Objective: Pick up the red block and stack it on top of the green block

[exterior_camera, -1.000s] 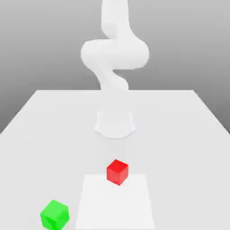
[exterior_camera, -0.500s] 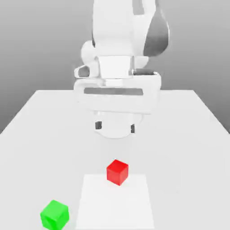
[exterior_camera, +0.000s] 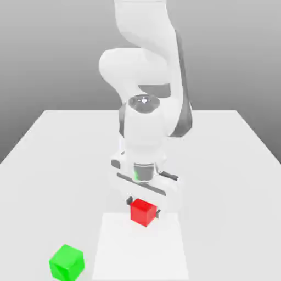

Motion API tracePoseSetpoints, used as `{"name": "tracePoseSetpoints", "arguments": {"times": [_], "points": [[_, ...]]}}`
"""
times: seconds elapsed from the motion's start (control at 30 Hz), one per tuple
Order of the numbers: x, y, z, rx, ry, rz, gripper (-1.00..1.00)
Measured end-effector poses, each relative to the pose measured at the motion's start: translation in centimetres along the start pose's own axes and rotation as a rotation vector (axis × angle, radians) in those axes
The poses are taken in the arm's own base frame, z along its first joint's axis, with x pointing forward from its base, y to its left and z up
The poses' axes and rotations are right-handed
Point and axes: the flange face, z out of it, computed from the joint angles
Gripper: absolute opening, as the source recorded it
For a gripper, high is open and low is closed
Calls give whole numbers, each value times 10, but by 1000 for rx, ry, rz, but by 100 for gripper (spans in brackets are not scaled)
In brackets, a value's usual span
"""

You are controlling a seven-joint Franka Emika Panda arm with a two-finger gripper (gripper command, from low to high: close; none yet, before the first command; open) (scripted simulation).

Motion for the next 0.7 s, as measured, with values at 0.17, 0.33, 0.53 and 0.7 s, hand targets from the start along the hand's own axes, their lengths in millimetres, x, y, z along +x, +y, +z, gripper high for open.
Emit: {"name": "tracePoseSetpoints", "arguments": {"times": [0.17, 0.33, 0.53, 0.7], "points": [[0, 0, 1, 1, 1, 0, -100], [0, -4, -24, 4, -2, -4, -100], [0, -1, -56, 1, 0, -1, -100], [36, -30, -73, -4, 21, -7, -100]]}}
